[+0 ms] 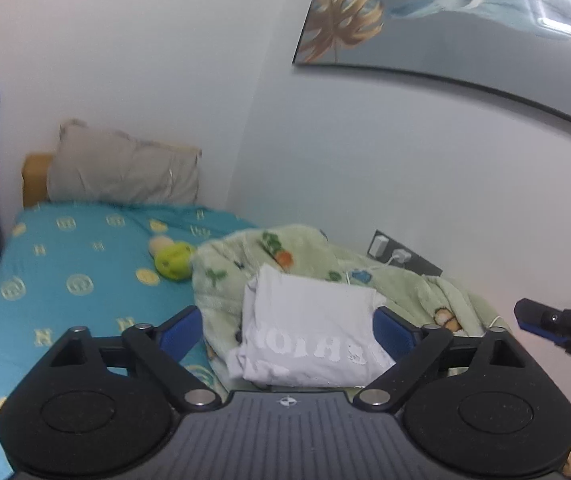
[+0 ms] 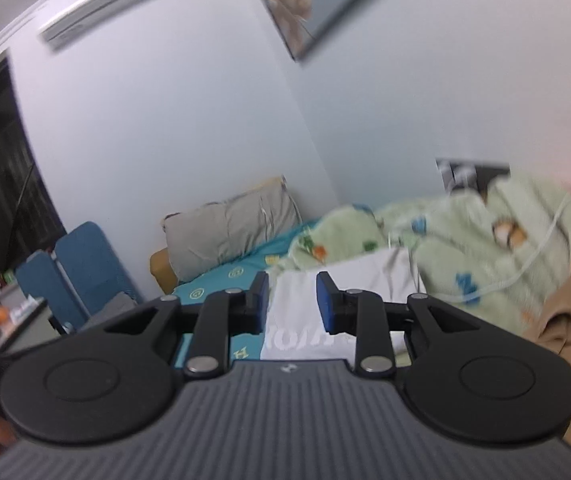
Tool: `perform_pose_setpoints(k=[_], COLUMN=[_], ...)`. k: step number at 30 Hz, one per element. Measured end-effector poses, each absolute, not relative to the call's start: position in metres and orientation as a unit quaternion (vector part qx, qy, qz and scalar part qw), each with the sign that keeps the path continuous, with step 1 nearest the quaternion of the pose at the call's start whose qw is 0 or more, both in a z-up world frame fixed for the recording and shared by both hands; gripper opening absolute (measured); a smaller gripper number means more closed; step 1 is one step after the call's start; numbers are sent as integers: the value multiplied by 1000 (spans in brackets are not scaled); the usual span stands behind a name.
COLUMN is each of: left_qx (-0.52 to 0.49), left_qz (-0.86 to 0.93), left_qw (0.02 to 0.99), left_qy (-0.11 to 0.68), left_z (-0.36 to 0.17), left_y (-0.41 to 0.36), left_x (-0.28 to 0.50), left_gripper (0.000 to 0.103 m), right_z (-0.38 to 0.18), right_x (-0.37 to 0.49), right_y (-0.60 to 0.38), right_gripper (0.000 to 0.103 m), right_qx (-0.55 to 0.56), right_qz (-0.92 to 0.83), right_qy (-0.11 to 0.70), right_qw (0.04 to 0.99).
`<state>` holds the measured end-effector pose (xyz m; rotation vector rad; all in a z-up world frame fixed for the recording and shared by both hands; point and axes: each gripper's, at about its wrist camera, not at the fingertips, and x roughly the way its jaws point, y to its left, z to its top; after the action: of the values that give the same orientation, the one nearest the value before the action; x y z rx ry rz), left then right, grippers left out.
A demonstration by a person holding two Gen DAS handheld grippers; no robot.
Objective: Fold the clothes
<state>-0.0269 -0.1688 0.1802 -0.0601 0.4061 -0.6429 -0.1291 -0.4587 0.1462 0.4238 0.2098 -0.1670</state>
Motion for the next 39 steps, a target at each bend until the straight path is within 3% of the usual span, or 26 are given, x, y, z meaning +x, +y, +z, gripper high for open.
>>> perform_pose_setpoints(k=[2,4,6,7,12,27,39], left_qx=[-16,-11,-6,-4,20,20,20], left_qz=[-304,-302,-308,-311,-307,-282,-287], left_qw=[938,942,944,944,949,957,954], left_qy=[168,144,120,108,77,63,79], left_z=[184,185,182,181,174,114,97], left_y=[-161,-153,-148,-145,-136,-113,-120], left_x=[-46,-62,-77,-84,-108,-114,-105], left_gripper=[100,103,103,103,103,103,103], right_z=[149,147,146,145,139,86,65], right_x=[-138,-145,-152,-156,-169,-148,-143], right_y=[-445,-434,-422,-417,-389,-348,-339], right_gripper=[36,52,82,86,85,85,85], right_qx=[188,174,159,152,114,61,58], right_qz=[-81,-80,-80,-80,-83,-122,-142], right_qy=[89,73,58,50,20,59,69], right_qw=[975,979,982,984,990,989,986])
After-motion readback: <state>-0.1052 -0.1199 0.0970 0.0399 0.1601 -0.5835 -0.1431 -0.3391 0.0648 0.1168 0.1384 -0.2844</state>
